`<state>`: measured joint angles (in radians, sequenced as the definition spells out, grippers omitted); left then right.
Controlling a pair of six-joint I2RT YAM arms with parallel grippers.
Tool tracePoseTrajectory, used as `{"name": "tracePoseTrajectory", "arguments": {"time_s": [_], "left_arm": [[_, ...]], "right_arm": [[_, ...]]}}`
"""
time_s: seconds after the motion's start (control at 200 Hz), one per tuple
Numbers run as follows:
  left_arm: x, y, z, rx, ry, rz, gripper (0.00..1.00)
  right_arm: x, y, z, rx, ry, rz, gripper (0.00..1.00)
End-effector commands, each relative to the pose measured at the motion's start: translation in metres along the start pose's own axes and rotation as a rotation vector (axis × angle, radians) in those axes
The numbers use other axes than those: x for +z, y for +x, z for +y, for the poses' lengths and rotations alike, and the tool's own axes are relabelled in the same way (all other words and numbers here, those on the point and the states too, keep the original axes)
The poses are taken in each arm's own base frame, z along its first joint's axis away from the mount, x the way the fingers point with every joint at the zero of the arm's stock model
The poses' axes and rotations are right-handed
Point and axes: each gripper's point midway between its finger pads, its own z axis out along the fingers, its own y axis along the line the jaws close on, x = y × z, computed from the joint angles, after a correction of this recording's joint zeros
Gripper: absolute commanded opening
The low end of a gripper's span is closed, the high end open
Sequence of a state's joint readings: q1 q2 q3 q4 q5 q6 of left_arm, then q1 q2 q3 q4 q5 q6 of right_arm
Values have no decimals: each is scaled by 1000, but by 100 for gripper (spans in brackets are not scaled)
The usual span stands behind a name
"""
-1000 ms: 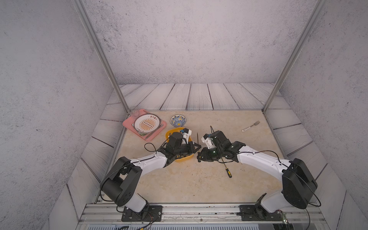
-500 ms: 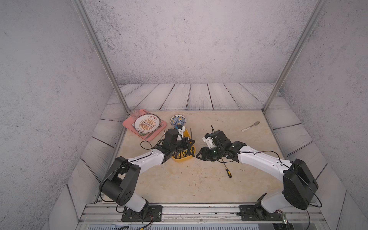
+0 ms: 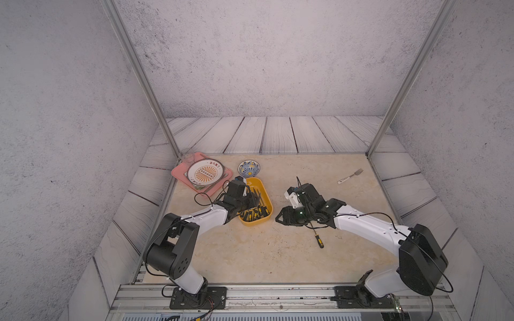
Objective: Put the file tool into the storage box
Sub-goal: Place the file tool in the storage box, then pick up the file tool from the center of the board.
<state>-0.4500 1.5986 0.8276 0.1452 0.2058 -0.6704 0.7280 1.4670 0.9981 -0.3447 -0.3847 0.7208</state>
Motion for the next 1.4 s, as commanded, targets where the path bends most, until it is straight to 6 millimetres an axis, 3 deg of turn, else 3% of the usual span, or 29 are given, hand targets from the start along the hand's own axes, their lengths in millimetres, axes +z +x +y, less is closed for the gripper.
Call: {"name": "tracePoseTrajectory", "arguments": {"time_s": [0.0,0.07,0.18,0.28,0.4,0.5,0.676,0.791,0.921,0.971,1.051,1.126,1.291,1.396], "left_arm": [[-7,-9,-6,20,-1,-25,42],[-13,-9,-8,15,3,-27,42],[-24,-2,-6,-10,4,-22,42],[-33,15,3,-42,-10,0,42],[-38,34,9,-70,-13,27,42],[-39,39,8,-55,-14,36,42],[-39,34,5,-39,-14,30,42],[-39,34,4,-41,-11,30,42],[-39,34,1,-40,6,33,42],[-39,34,-3,-37,29,37,43],[-38,35,-11,-36,69,45,47],[-37,35,-17,-44,103,43,52],[-36,34,-38,-27,194,46,59],[-37,34,-55,-17,263,53,59]], "right_arm": [[-5,2,-14,-7,75,-11,49],[-10,4,-32,6,170,-14,51],[-25,13,-81,61,406,2,58],[-47,29,-128,108,661,33,65],[-64,47,-163,108,852,79,67],[-64,61,-182,112,926,130,68],[-37,83,-189,144,871,229,67],[-22,94,-192,159,826,263,57],[-12,96,-190,159,778,265,12],[-10,93,-186,155,758,261,0],[-4,86,-175,144,700,245,0],[2,73,-153,132,579,190,0],[13,41,-70,87,141,70,0],[16,33,-33,61,-19,81,0]]}}
